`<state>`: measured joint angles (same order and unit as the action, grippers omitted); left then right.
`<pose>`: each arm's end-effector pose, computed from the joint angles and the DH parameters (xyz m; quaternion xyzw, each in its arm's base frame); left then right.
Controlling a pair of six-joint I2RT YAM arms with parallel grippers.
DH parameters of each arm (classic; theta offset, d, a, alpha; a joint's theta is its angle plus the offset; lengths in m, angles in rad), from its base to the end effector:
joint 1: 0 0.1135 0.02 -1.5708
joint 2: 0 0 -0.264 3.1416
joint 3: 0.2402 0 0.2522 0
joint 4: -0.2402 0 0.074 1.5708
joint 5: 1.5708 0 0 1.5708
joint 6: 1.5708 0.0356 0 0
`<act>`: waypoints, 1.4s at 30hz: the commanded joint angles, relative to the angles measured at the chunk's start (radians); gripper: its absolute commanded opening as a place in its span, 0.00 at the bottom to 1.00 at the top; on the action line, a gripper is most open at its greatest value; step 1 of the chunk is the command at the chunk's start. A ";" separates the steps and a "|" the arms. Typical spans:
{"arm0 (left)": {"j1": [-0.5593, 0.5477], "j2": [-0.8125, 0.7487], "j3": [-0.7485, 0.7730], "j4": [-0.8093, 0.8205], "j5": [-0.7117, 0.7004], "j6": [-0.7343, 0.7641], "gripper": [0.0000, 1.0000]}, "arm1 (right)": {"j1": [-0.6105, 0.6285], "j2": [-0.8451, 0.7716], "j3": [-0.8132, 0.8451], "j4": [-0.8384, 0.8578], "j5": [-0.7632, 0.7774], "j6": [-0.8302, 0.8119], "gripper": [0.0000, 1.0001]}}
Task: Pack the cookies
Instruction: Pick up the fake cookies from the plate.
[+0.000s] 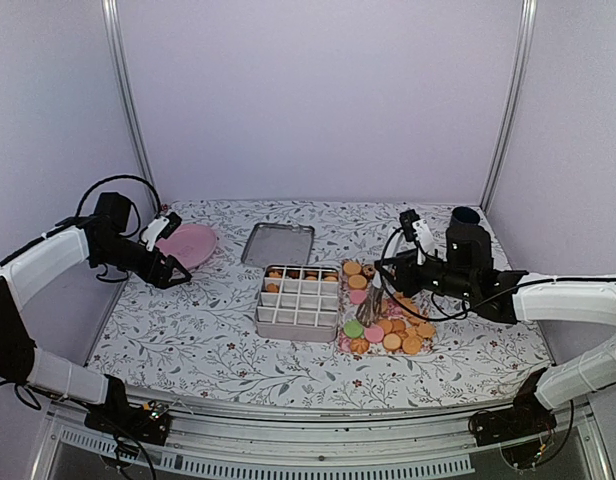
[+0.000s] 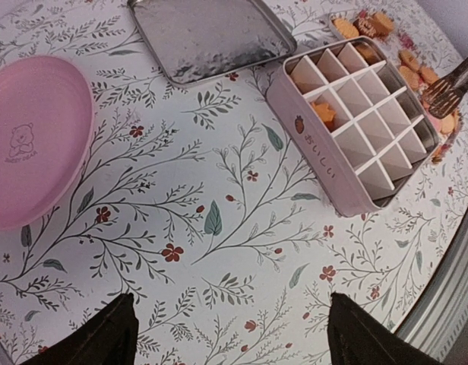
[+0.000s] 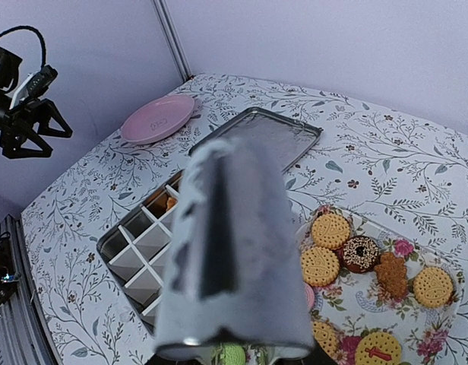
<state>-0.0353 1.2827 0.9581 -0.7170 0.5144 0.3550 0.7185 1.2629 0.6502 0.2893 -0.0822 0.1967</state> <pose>0.2485 -0.0263 0.2547 0.2463 0.9028 -0.2021 0.2888 0.2079 0.1857 0.2385 -0.2324 0.7774 0.2877 0.5088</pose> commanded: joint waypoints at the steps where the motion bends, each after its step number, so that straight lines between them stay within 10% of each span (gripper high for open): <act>1: -0.011 -0.014 0.013 0.001 0.001 0.001 0.87 | -0.043 0.056 0.013 0.117 -0.121 0.040 0.32; 42: -0.013 -0.013 0.010 -0.002 -0.001 0.007 0.87 | -0.120 0.111 -0.121 0.248 -0.337 0.150 0.26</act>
<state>-0.0387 1.2827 0.9581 -0.7197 0.5076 0.3553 0.5987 1.4059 0.5575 0.5514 -0.3828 0.3241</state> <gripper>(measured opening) 0.868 0.291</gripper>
